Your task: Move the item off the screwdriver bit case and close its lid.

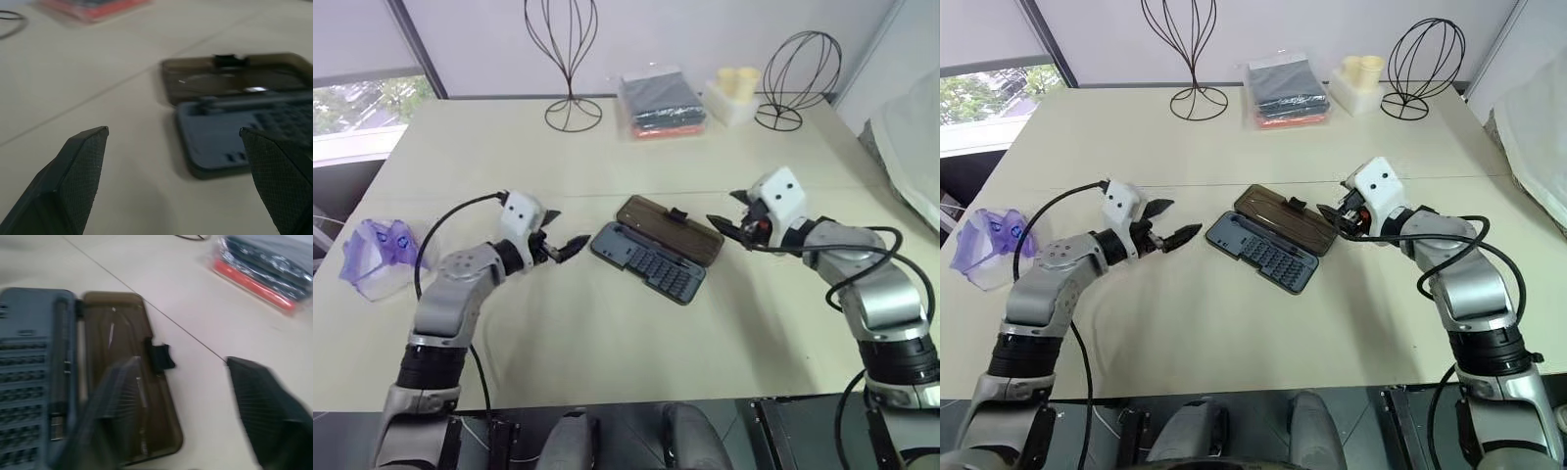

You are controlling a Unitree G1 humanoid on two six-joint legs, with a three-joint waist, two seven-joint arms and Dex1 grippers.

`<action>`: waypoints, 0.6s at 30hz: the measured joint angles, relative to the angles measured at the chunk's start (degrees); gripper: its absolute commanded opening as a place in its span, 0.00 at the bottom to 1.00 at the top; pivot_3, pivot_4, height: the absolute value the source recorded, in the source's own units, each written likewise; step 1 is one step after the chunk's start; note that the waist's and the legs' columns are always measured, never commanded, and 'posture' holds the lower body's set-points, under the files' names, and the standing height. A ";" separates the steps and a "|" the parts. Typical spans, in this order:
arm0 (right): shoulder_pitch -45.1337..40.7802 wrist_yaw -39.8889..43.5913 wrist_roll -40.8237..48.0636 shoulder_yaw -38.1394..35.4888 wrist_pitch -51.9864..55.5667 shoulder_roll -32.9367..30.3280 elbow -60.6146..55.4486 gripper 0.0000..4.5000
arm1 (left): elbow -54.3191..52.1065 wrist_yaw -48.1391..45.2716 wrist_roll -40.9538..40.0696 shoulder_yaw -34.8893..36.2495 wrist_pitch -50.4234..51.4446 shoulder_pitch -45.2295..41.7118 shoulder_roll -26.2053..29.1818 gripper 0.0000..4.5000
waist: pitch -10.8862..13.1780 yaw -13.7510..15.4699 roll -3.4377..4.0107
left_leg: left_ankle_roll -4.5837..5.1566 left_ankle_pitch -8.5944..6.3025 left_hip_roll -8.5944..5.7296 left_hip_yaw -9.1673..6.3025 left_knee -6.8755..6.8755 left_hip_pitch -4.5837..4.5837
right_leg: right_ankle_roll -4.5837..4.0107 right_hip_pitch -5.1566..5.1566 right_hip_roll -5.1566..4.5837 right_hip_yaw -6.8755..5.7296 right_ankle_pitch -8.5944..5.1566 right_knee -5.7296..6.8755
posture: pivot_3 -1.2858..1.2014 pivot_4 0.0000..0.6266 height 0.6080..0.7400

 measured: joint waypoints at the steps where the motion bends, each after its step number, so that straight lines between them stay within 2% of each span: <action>1: -0.60 0.01 -0.07 0.32 0.17 0.33 0.80 0.97 | 0.24 -1.21 -0.24 -0.19 -0.11 -0.01 0.18 1.00 | 0.00 -0.01 0.00 | 0.00 0.00 0.00 0.00 0.00 0.00 | 0.00 0.00 0.00 0.00 0.00 0.00 | 0.52 0.24 1.00; 6: -4.37 0.24 -1.77 2.98 -0.20 2.61 6.08 0.97 | 0.61 -3.69 -0.59 -0.38 -0.28 -0.02 0.50 1.00 | 0.00 -0.08 0.00 | -0.01 0.00 0.00 0.01 0.01 0.01 | 0.00 0.00 0.00 0.00 0.00 0.01 | 0.52 0.24 1.00; 14: -15.54 4.87 -5.57 8.03 -4.78 6.62 29.65 0.97 | 0.71 -4.33 -0.29 -0.56 -0.69 -0.06 0.51 1.00 | 0.00 -0.14 0.01 | -0.04 0.02 -0.01 0.02 0.00 -0.01 | 0.00 0.00 0.00 0.00 0.00 -0.01 | 0.52 0.24 1.00; 18: -17.21 7.28 -8.81 10.36 -10.22 6.71 38.64 0.97 | 0.40 -3.98 -0.11 -0.58 -0.76 0.63 0.50 1.00 | 0.01 -0.27 0.02 | -0.04 0.02 -0.01 0.02 -0.01 -0.02 | 0.00 0.00 -0.01 0.00 0.00 -0.02 | 0.52 0.24 1.00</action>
